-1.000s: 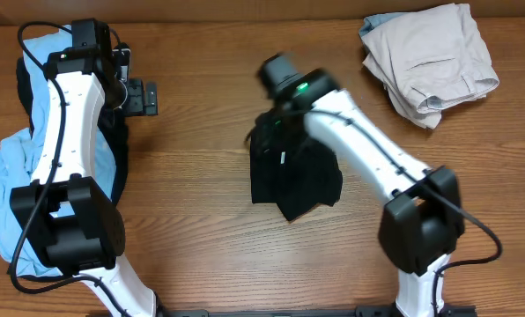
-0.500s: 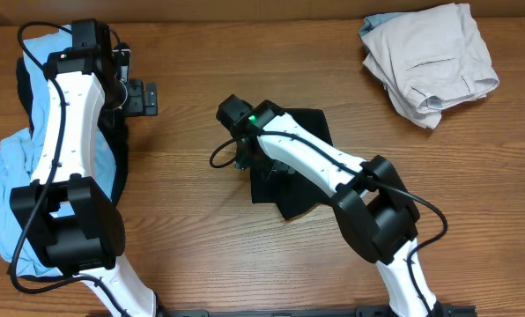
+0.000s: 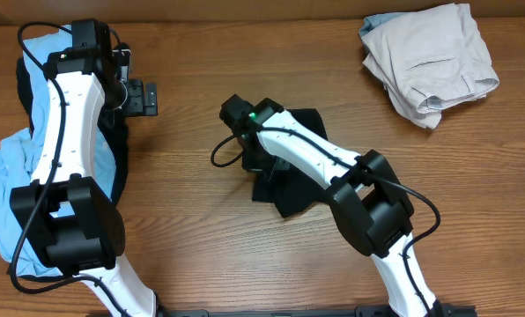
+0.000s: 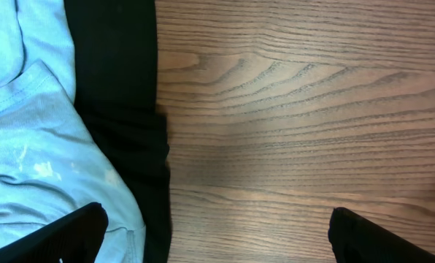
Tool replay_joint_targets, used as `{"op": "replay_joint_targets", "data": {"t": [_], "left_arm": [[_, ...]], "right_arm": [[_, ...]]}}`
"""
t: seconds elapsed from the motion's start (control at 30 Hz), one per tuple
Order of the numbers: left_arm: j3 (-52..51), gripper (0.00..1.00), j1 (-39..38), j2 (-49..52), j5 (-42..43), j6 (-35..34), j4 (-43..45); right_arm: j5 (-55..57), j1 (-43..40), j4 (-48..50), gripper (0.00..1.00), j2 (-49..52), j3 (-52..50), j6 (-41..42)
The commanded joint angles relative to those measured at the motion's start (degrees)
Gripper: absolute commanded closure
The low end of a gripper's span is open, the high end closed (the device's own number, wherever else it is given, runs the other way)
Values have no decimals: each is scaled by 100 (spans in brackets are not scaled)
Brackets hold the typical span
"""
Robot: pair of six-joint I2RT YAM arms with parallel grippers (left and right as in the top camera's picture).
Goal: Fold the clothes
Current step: 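Lift the black bundle with the right gripper and carry it to the beige garment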
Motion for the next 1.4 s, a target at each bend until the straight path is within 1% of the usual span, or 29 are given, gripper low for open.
{"op": "replay_joint_targets", "data": {"t": [0.0,0.13,0.3,0.43,0.63,0.7,0.83,0.97,1.1,1.23,1.37], "left_arm": [[103,0,79,70,-55,109,-17],[103,0,81,70,-55,109,-28],[103,0,81,70,-24,109,-15],[103,0,81,70,-15,109,-13],[103,0,81,70,-15,109,-9],[103,0,81,70,-13,109,22],[103,0,81,70,-13,107,96],[103,0,79,70,-13,109,116],[103,0,79,70,20,66,70],[103,0,79,70,232,66,96],[103,0,79,70,247,66,190]], "right_arm": [[70,-269,-304,96,-243,461,-575],[173,-693,-931,96,-601,1130,-1088],[179,-1467,-2048,96,-883,2457,-1821],[481,-2138,-2844,96,-894,3633,-1893],[457,-3025,-2828,96,-1141,4562,-2433],[817,-3250,-2804,96,-1152,4813,-2496],[1945,-3545,-2363,96,-1123,4850,-3016],[1987,-3755,-1495,96,-1047,4603,-3777],[2197,-4015,-595,96,-1021,4118,-4275],[2151,-4304,136,96,-977,3630,-4446],[1803,-4476,643,96,-881,3189,-4594]]}}
